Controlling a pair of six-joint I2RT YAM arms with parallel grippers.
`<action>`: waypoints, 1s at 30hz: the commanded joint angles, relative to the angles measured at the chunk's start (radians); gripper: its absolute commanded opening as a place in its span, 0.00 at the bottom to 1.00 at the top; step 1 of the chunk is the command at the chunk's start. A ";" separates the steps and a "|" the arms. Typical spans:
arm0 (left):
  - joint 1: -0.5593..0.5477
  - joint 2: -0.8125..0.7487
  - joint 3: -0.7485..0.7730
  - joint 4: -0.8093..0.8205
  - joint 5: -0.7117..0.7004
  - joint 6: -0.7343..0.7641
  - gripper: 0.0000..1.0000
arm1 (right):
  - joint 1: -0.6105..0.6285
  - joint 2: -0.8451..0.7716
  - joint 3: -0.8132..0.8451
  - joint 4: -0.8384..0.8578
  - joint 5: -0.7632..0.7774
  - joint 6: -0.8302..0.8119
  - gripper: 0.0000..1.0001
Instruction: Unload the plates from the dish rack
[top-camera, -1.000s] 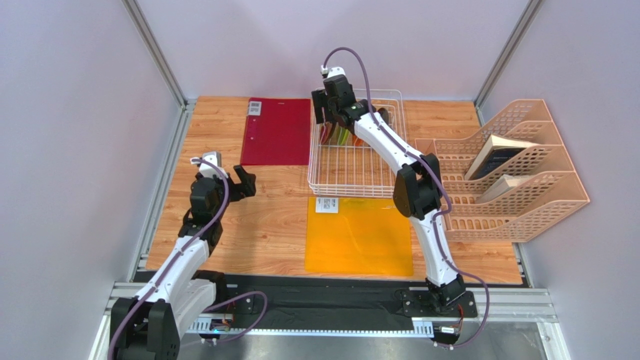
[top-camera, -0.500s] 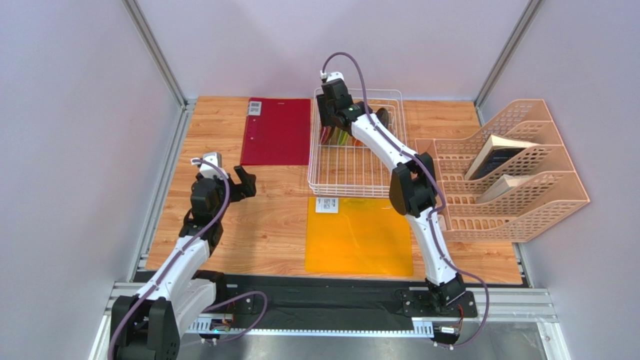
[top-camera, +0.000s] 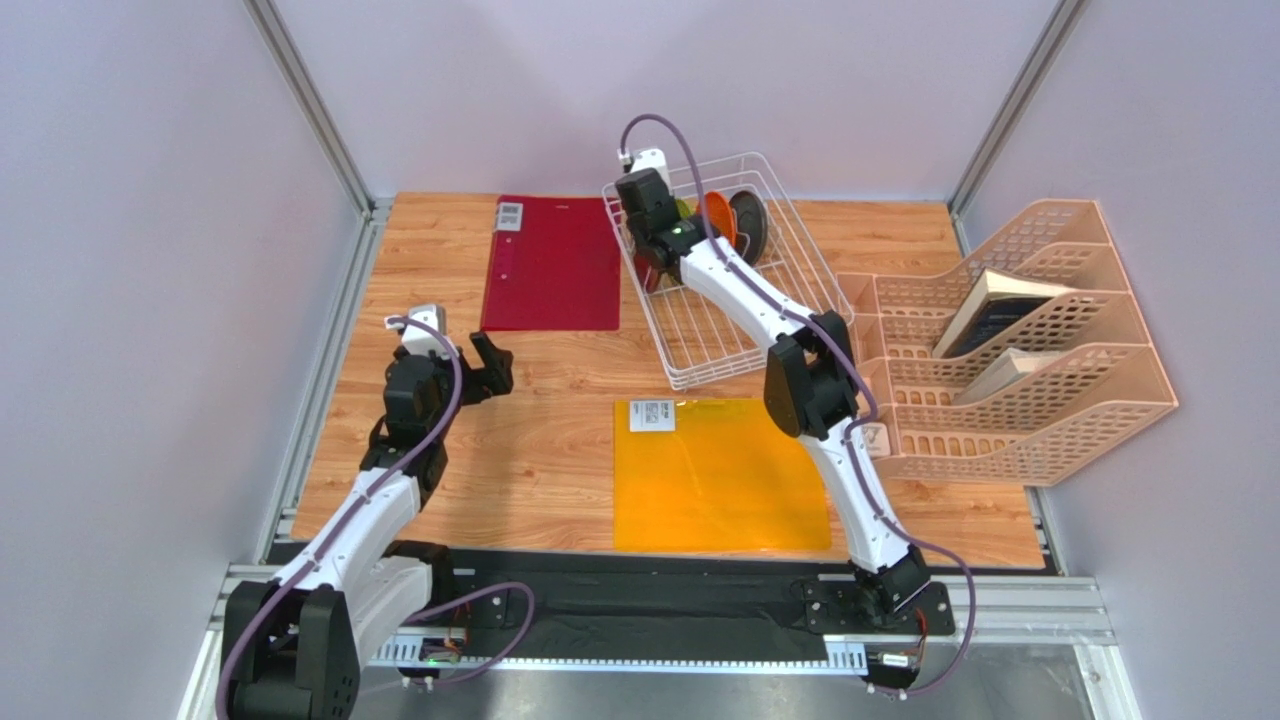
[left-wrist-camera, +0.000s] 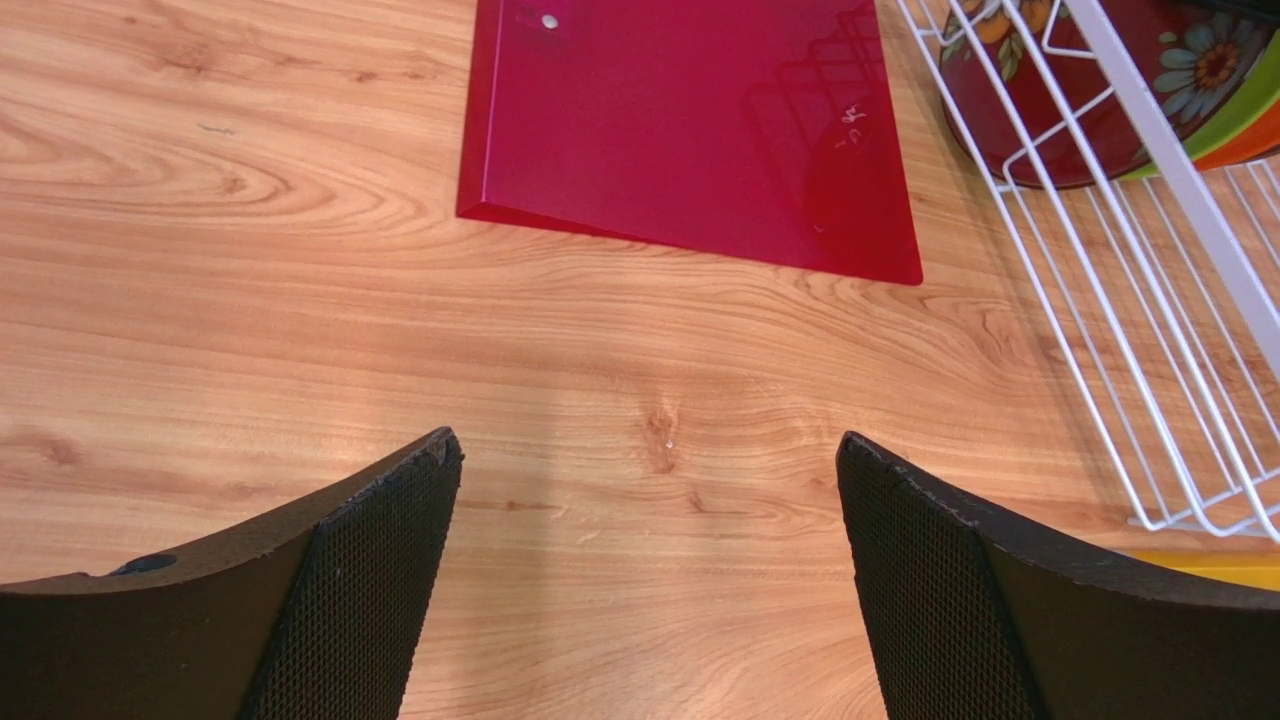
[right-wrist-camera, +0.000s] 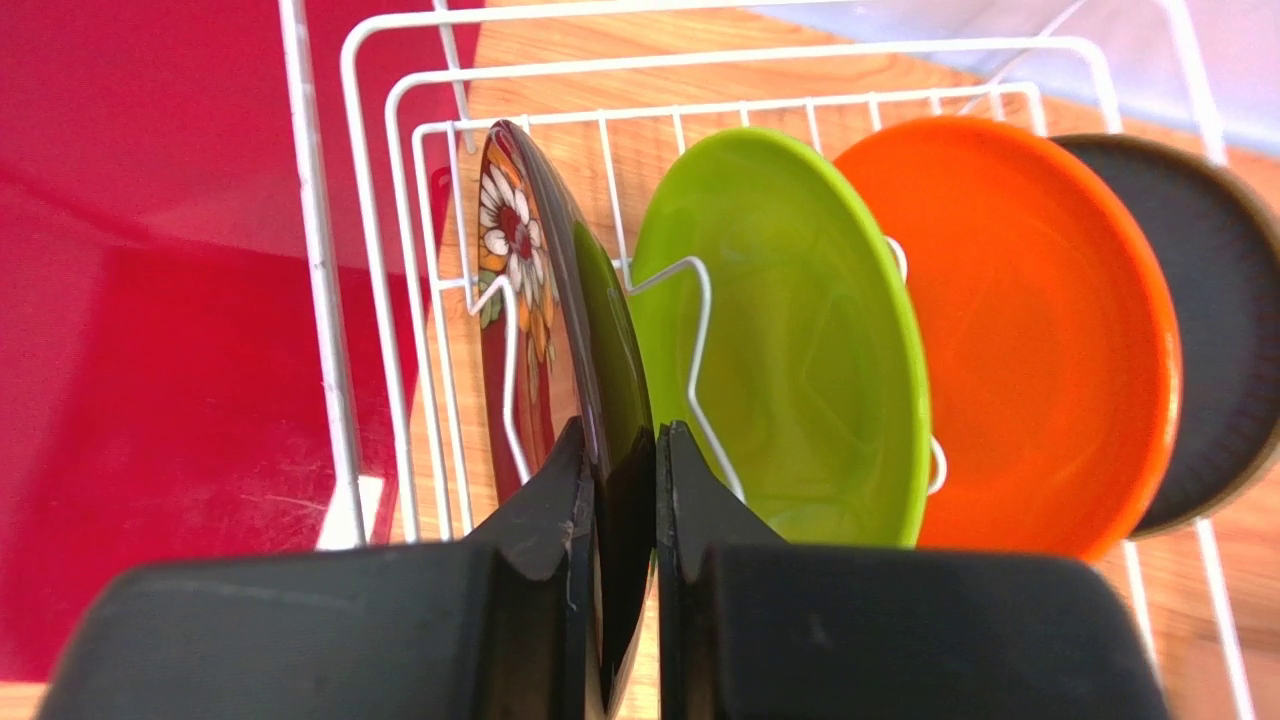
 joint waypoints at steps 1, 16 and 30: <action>-0.004 0.026 0.010 0.042 -0.010 0.013 0.99 | 0.084 0.000 -0.016 0.122 0.192 -0.126 0.00; -0.004 0.055 0.064 0.017 0.029 0.019 1.00 | 0.122 -0.328 -0.384 0.473 0.498 -0.254 0.00; -0.042 0.167 0.153 0.123 0.193 -0.032 0.99 | 0.072 -0.714 -0.643 0.288 0.165 -0.014 0.00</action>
